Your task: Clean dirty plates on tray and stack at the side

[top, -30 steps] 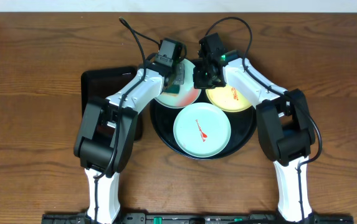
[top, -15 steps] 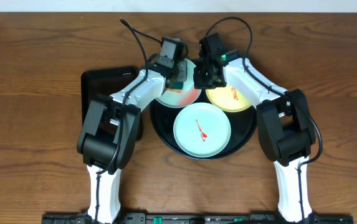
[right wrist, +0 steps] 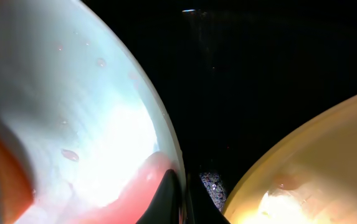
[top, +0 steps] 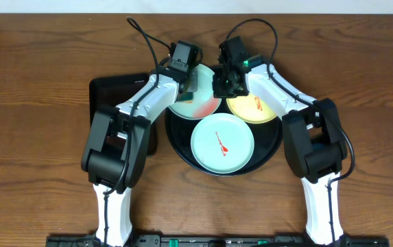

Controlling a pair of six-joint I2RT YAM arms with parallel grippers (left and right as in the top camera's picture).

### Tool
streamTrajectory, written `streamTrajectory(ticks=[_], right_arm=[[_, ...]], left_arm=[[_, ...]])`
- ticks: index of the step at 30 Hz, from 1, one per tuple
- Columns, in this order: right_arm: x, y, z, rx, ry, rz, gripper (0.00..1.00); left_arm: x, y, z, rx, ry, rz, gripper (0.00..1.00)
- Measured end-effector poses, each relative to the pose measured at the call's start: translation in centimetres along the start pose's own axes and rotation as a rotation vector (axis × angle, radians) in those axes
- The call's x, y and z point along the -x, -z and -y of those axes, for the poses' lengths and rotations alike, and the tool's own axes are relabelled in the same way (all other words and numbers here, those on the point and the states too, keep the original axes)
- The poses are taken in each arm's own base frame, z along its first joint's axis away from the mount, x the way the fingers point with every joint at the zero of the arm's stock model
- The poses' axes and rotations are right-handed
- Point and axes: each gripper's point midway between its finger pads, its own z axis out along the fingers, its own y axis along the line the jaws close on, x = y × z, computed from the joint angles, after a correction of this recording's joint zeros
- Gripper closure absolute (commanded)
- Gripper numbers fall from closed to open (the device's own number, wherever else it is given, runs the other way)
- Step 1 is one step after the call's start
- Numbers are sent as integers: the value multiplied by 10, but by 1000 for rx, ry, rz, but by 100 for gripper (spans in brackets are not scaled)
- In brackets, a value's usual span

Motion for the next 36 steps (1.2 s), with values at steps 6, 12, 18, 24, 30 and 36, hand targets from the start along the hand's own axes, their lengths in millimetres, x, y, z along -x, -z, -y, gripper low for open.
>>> streamTrajectory(ticks=[6,12,18,24,30,36], right_arm=[[0,0,-1,7,1,-1,99],[-1,0,-2,12,1,-5,99],[-2,0,0,4,0,-8,99],[-2,0,0,2,-1,-8,99],[-2,0,0,2,-1,-7,99],[-2,0,0,0,-1,-7,99]], left_arm=[[-13,8,-13,50,-37,-61,93],[-23,12,-8,15,-43,-107,93],[-12,9,8,-65,-31,-55,93],[1,8,19,-117,-16,6,93],[5,2,23,-131,-5,28,93],[5,-2,25,-136,-5,32,93]])
